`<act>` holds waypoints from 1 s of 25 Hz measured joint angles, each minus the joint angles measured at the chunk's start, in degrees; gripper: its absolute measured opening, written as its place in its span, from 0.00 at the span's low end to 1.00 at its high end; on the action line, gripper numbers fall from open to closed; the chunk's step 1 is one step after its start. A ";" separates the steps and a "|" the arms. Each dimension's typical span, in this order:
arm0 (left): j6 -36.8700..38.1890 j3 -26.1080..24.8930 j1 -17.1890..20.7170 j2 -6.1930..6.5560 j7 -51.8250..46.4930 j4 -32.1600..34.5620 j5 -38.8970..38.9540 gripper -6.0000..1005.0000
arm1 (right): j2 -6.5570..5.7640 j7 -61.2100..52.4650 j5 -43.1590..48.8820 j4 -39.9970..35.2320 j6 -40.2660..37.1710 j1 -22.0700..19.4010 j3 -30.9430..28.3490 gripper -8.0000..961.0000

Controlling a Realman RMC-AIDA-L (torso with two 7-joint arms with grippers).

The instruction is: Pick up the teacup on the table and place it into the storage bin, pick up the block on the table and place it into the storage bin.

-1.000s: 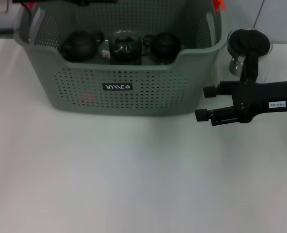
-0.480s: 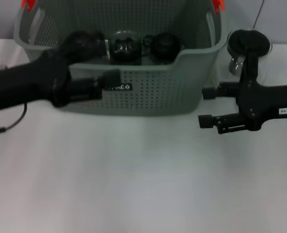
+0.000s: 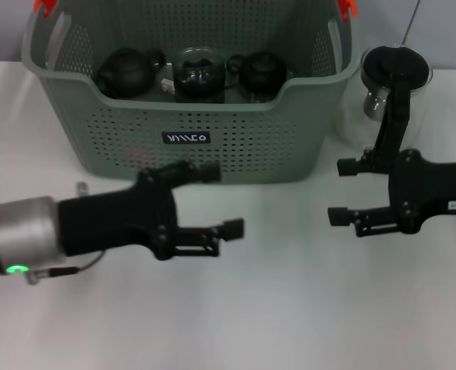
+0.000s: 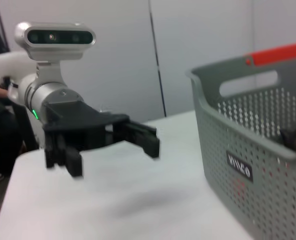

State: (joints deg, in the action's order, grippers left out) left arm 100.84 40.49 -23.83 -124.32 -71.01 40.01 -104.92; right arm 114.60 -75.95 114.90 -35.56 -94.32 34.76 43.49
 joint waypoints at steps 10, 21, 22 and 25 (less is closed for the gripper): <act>-9.37 7.19 -5.30 0.47 0.63 -4.77 -5.69 0.94 | 2.05 -0.10 2.60 0.75 1.95 -2.61 0.12 0.95; -10.98 7.37 -6.32 0.94 -1.69 -5.32 -7.56 0.94 | 2.00 0.91 3.40 0.66 1.62 -2.83 1.31 0.95; -11.07 7.38 -6.31 0.94 -1.94 -5.34 -7.56 0.94 | 1.91 0.92 3.99 0.55 1.61 -2.67 1.53 0.95; -11.21 7.40 -6.29 0.90 -2.44 -5.36 -7.58 0.94 | 1.62 0.92 5.48 0.27 1.54 -2.36 1.80 0.95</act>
State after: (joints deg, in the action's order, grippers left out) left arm 89.64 47.89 -30.12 -123.41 -73.45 34.65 -112.49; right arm 116.22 -75.03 120.38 -35.29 -92.78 32.40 45.29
